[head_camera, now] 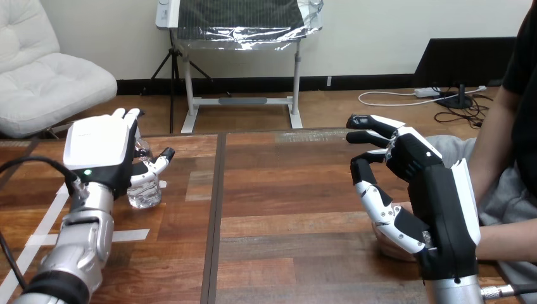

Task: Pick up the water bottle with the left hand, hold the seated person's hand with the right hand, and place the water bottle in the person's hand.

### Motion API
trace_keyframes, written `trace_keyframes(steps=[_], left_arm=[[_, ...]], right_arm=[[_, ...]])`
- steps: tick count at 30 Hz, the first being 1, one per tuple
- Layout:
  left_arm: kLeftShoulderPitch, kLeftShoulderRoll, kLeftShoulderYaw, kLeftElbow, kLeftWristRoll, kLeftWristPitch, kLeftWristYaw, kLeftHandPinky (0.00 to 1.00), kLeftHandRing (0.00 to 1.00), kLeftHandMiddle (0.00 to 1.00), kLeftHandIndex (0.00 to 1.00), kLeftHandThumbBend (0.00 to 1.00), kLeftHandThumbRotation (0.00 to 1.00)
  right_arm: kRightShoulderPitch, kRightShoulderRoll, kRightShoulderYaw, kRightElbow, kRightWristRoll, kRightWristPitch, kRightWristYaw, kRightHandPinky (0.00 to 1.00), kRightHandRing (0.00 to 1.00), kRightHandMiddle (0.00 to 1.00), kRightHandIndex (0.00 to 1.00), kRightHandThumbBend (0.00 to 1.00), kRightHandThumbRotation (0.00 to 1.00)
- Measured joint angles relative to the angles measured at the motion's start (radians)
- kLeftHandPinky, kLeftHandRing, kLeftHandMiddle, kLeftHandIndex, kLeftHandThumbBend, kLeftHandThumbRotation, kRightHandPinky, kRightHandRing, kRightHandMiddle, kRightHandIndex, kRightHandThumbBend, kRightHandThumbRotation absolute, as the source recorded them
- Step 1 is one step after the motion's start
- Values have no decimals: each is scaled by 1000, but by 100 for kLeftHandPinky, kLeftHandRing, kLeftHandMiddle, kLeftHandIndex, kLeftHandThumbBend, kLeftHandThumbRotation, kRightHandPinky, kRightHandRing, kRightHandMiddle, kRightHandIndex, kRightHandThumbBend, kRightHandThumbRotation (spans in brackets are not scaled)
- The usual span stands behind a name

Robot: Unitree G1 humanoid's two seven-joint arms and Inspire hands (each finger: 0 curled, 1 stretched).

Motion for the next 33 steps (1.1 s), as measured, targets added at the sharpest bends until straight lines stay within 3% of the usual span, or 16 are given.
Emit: trace_keyframes(steps=[10, 33], left_arm=[[-28, -1, -19, 39, -8, 8, -31, 83, 87, 91, 87, 50, 85], [-73, -10, -33, 89, -52, 0, -80, 78, 86, 90, 86, 46, 69]], right_arm=[[0, -2, -4, 0, -1, 1, 0, 56, 71, 76, 71, 30, 21], [0, -2, -6, 0, 1, 1, 9, 55, 70, 76, 70, 31, 19]])
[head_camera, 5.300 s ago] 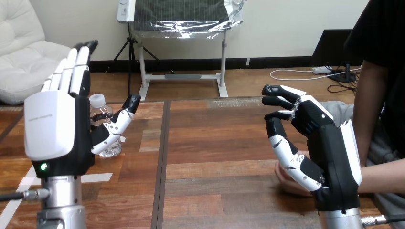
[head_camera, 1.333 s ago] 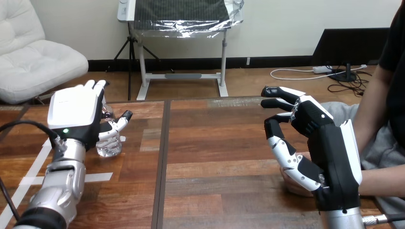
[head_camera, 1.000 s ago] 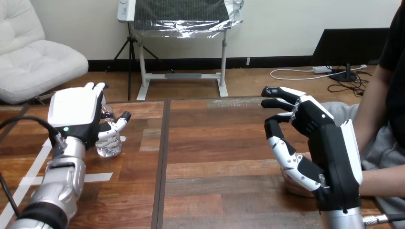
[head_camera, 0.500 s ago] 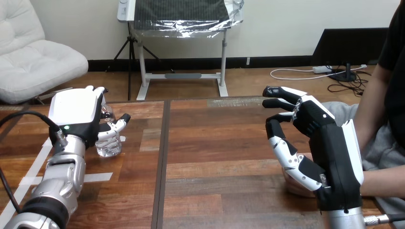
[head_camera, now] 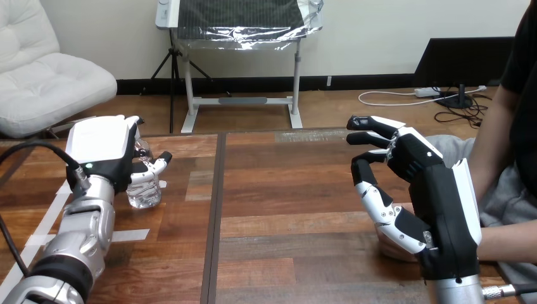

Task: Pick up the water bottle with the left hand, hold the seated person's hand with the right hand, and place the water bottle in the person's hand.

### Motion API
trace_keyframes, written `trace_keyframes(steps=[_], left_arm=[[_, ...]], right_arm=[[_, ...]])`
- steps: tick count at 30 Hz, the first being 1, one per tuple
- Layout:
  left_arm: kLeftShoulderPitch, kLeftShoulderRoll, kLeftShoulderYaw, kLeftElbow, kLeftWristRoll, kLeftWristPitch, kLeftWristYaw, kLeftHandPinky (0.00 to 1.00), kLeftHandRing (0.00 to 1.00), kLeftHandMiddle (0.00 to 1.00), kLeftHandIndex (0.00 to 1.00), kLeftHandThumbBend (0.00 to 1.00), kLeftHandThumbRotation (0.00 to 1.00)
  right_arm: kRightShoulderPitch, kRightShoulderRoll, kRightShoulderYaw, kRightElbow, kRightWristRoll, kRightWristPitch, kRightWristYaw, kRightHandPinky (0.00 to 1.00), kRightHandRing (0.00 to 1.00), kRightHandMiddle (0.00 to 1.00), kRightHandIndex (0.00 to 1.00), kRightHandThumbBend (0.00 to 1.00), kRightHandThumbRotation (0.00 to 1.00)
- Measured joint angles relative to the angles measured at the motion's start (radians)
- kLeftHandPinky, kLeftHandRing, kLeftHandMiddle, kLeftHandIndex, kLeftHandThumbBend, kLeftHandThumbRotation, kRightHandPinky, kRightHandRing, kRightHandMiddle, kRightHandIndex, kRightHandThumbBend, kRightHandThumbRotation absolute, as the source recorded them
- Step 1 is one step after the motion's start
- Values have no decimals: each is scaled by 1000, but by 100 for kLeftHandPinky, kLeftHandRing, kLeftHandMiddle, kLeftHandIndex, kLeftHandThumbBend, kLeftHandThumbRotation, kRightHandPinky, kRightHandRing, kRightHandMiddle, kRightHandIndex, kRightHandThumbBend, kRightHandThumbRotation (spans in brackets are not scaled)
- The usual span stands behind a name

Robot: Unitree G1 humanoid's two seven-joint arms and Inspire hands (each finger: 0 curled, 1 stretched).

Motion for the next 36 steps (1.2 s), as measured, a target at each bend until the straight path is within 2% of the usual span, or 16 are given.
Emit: trace_keyframes(steps=[19, 36], left_arm=[[-8, -1, -16, 22, -29, -19, 7, 76, 84, 88, 85, 45, 60], [-9, -1, -19, 25, -44, -38, 32, 58, 72, 81, 78, 44, 44]], right_arm=[[0, 0, -6, -5, -3, 5, 0, 55, 69, 75, 69, 31, 19], [0, 0, -7, -17, -7, 15, -1, 56, 69, 75, 69, 30, 18]])
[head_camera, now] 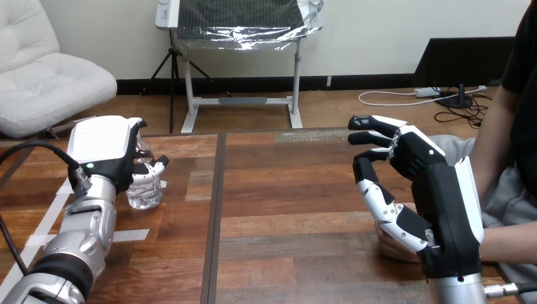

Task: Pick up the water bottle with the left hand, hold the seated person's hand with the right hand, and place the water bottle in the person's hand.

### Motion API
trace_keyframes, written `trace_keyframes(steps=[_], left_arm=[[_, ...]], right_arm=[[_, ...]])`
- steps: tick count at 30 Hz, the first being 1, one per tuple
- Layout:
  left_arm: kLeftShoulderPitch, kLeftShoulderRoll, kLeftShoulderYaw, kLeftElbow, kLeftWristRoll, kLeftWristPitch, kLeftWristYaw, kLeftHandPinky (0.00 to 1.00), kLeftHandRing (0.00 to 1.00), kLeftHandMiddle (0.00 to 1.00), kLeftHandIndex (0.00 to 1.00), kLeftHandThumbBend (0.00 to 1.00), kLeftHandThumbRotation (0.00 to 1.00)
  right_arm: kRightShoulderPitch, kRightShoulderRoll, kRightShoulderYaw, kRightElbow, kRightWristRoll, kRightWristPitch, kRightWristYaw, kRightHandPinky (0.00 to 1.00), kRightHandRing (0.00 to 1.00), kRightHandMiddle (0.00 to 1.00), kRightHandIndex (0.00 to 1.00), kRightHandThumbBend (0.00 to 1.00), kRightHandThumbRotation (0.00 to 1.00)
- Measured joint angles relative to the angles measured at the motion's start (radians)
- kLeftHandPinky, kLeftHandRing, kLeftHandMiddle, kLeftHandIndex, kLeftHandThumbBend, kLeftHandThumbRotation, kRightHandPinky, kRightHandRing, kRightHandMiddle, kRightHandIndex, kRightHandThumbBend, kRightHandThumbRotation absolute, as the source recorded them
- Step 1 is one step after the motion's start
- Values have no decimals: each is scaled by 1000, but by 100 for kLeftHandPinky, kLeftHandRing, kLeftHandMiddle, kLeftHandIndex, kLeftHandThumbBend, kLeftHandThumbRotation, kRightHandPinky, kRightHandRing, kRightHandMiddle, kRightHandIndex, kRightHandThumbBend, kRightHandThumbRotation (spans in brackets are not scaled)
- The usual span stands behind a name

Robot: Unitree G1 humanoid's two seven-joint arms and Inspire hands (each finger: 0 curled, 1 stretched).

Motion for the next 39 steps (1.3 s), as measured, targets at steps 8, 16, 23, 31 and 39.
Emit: trace_keyframes(steps=[8, 16, 23, 31, 39], left_arm=[[0, 0, 0, 0, -9, -7, 18, 54, 68, 76, 74, 46, 34], [0, 0, 1, 0, -30, -14, 29, 53, 66, 73, 71, 49, 28], [0, 0, 2, 0, -46, -23, 37, 54, 66, 72, 69, 51, 25], [0, 0, 5, 0, -70, -35, 37, 53, 64, 71, 68, 52, 22], [1, -1, 8, -1, -94, -45, 39, 52, 64, 71, 67, 53, 21]], right_arm=[[0, 0, 0, 0, 0, 0, 0, 56, 69, 75, 69, 30, 17], [0, 0, 0, 0, 0, 1, 0, 56, 69, 75, 68, 31, 17], [0, 0, 0, -1, 2, 1, 0, 56, 68, 74, 68, 30, 16], [0, 0, 0, -1, -6, 1, -2, 56, 68, 74, 67, 30, 17], [0, 0, 0, -2, -10, 4, -2, 57, 68, 74, 67, 31, 18]])
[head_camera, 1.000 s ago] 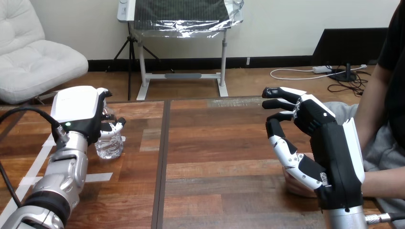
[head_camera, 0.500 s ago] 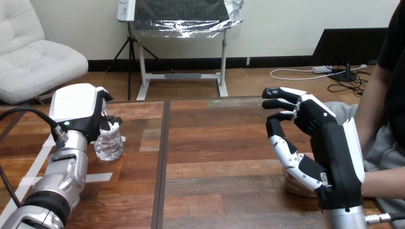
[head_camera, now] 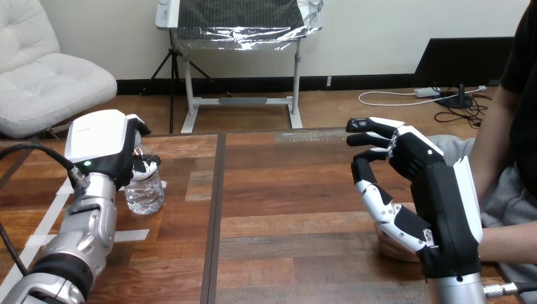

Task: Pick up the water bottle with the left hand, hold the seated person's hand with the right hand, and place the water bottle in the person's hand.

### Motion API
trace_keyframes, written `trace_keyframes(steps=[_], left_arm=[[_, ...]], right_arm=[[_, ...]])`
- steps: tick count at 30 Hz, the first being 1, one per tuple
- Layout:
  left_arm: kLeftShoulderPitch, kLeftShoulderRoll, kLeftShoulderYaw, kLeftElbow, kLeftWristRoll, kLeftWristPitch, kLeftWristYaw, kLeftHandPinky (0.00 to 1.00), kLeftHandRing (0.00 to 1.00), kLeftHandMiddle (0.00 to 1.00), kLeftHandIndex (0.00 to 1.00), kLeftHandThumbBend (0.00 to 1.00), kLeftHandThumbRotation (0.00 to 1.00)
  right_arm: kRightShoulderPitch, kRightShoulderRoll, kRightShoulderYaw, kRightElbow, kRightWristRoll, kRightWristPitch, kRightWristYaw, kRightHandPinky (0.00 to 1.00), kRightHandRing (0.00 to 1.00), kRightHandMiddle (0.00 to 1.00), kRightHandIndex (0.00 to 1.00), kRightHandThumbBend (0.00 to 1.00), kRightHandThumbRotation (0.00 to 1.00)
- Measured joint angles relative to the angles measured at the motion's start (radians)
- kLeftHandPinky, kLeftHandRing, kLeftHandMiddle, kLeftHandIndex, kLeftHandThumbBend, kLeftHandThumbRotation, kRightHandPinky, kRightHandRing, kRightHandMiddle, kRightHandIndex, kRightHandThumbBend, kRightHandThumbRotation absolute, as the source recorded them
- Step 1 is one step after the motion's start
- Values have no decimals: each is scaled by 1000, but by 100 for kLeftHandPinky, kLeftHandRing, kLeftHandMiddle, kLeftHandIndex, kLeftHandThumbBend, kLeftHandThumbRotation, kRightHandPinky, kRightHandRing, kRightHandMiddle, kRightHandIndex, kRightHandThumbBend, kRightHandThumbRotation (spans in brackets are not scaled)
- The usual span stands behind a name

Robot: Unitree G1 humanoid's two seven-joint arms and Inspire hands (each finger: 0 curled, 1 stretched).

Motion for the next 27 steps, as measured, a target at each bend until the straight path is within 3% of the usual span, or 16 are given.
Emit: trace_keyframes(steps=[27], left_arm=[[70, -26, 45, -53, -103, -86, 18, 54, 65, 72, 69, 56, 16]], right_arm=[[0, 0, 0, -2, -2, 2, 0, 56, 68, 73, 66, 30, 17]])
